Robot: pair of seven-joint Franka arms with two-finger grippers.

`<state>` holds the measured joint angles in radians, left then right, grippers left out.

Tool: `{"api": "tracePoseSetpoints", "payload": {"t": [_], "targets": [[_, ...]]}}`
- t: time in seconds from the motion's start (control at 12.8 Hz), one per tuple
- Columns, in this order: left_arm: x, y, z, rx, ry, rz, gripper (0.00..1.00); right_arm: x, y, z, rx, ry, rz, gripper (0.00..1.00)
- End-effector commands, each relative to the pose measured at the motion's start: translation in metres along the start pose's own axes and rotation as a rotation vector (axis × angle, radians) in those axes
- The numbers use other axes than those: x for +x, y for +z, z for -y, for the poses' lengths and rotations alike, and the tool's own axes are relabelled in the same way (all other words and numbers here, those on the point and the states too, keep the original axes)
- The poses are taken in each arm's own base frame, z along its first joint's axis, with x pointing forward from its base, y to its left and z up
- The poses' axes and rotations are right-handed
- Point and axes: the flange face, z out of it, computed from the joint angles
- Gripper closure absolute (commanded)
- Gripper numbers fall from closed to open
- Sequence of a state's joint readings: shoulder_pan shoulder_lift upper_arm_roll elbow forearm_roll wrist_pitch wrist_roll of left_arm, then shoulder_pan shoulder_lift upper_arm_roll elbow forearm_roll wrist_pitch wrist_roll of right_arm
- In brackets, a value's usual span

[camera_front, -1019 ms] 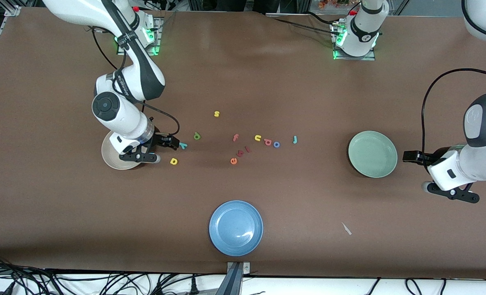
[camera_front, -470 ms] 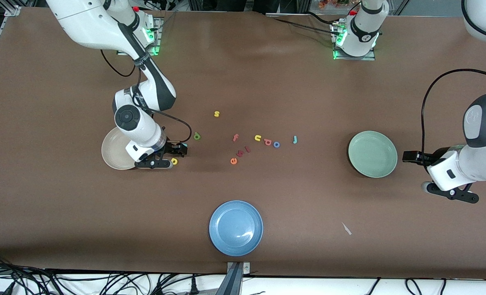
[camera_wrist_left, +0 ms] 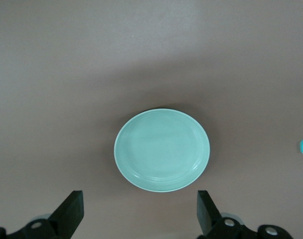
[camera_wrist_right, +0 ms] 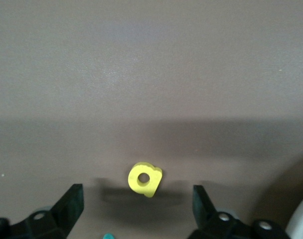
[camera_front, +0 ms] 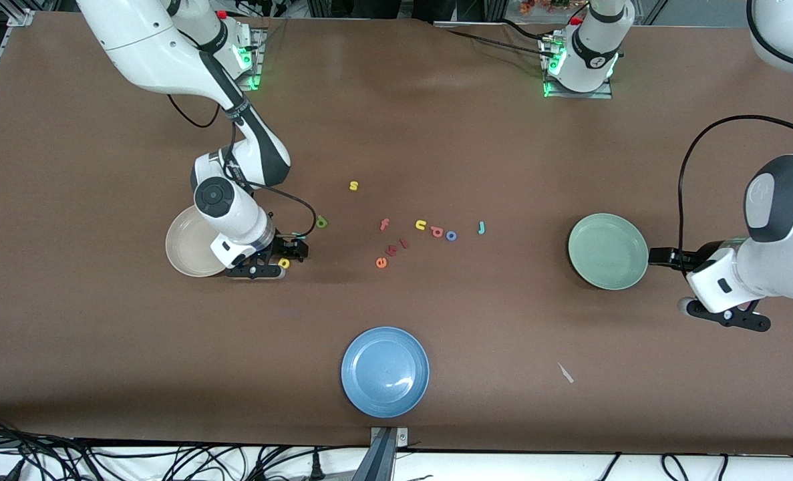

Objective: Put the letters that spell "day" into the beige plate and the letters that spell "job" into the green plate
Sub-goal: 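Grasp the yellow a with the right gripper while the left gripper moves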

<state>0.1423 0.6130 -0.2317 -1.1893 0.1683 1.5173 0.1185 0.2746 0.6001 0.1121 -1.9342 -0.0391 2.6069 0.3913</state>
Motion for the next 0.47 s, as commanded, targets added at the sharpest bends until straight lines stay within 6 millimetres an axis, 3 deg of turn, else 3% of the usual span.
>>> {"api": "tracePoseSetpoints", "payload": {"t": [0.0,0.16,0.39], "targets": [[0.007,0.005,-0.032,-0.004,-0.045,0.004,0.00,0.005,0.006,0.002,-0.008,-0.010,-0.020,0.08],[0.013,0.010,-0.058,0.007,-0.050,0.012,0.00,0.004,0.008,0.002,-0.008,-0.012,-0.018,0.19],[0.017,0.022,-0.060,0.011,-0.055,0.030,0.00,0.003,0.010,0.002,-0.010,-0.015,-0.015,0.48]]}}
